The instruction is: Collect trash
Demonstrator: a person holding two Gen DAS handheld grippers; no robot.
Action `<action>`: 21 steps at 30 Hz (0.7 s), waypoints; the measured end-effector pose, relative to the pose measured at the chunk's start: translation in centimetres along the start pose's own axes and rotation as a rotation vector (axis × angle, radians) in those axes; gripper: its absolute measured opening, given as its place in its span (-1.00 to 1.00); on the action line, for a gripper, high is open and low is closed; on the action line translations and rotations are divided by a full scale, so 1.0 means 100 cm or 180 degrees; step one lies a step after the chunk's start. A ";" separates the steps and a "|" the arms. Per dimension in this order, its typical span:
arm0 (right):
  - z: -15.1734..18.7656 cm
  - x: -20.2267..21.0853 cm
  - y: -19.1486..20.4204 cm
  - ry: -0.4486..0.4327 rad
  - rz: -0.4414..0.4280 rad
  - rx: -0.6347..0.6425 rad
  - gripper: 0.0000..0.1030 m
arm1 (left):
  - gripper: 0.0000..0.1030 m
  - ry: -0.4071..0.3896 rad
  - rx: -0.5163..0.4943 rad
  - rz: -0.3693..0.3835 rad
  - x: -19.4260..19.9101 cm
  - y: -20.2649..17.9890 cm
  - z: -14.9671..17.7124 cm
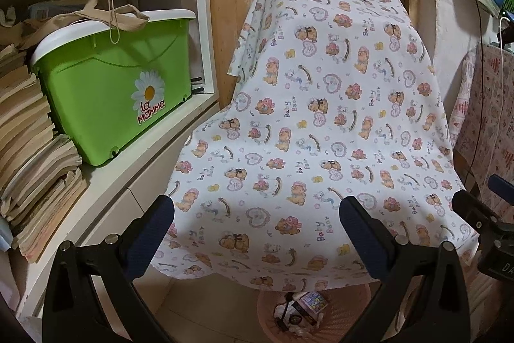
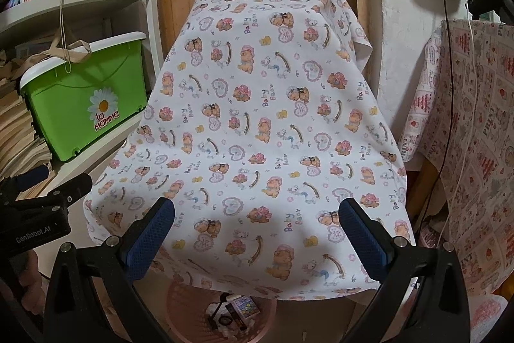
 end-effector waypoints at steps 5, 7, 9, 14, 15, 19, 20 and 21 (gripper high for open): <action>0.000 0.001 0.001 -0.0003 -0.0014 -0.0007 1.00 | 0.98 -0.0014 -0.0056 -0.0007 0.002 0.000 0.001; 0.000 0.000 0.001 -0.0009 -0.0030 -0.0020 1.00 | 0.98 -0.0014 -0.0097 -0.0020 0.001 -0.001 0.002; 0.001 0.000 0.002 -0.0011 -0.0005 -0.0014 1.00 | 0.98 -0.0013 -0.0113 -0.0018 0.002 -0.001 0.002; 0.000 0.001 0.001 -0.0014 -0.0016 -0.0020 1.00 | 0.98 -0.0018 -0.0121 -0.0010 0.001 -0.003 0.002; 0.000 0.001 0.002 -0.0013 -0.0016 -0.0017 1.00 | 0.98 -0.0018 -0.0124 -0.0011 0.001 -0.003 0.002; 0.001 0.002 0.001 -0.0017 -0.0019 -0.0030 1.00 | 0.98 -0.0013 -0.0129 -0.0009 0.001 -0.004 0.002; 0.001 0.002 0.002 -0.0015 -0.0020 -0.0028 1.00 | 0.98 -0.0013 -0.0129 -0.0006 0.001 -0.004 0.002; 0.001 0.001 0.002 -0.0011 -0.0019 -0.0019 1.00 | 0.98 -0.0019 -0.0126 -0.0012 0.002 -0.004 0.003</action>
Point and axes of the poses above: each gripper's, at about its wrist camera, not at the fingertips, and x roughly against the way its jaws point, y to its left, z to its underside, the point moved 2 cm from there along -x, roughly the way its jaws point, and after that the axes turned 7 degrees about y, right-handed, at the moved point
